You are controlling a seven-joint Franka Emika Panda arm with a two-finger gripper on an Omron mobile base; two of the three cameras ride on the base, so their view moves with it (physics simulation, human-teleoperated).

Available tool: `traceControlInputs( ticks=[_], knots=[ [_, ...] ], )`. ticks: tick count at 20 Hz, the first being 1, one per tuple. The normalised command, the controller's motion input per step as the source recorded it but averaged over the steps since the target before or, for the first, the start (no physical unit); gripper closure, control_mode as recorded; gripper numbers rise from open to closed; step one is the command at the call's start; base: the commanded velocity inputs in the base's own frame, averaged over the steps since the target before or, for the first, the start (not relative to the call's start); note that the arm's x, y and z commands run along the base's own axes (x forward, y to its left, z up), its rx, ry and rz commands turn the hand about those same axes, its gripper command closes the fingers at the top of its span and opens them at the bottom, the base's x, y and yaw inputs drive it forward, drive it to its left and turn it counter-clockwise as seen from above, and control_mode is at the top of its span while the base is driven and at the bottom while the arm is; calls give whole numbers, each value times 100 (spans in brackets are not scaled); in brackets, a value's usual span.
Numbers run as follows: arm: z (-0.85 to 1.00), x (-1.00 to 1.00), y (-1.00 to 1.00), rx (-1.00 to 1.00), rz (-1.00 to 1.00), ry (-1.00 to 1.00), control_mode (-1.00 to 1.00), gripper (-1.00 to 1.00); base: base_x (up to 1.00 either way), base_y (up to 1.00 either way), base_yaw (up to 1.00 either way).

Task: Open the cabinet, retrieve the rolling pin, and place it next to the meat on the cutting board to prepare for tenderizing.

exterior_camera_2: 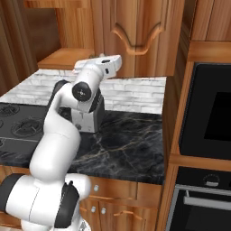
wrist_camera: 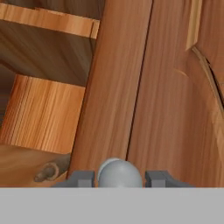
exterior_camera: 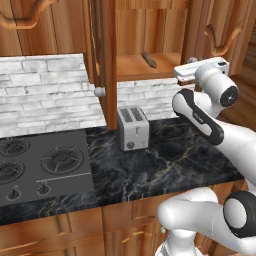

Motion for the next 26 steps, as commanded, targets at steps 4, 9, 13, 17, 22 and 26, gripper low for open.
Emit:
traceControlInputs(
  ticks=[4, 9, 13, 17, 22, 26],
  knots=[
    [0, -28, -38, 2, 5, -1, -100, 100, 0, 0, 0],
    [-9, -26, -49, 4, 8, -6, -100, 100, 0, 0, 0],
    [-11, -55, -37, 2, 11, -12, -100, 100, 0, 0, 0],
    [-11, -68, -34, 1, 11, -15, -100, 100, 0, 0, 0],
    [-7, -43, -37, 3, 11, -10, -100, 100, 0, 0, 0],
    [-7, -15, -9, 0, 10, -7, -100, -100, 0, 0, 0]
  ],
)
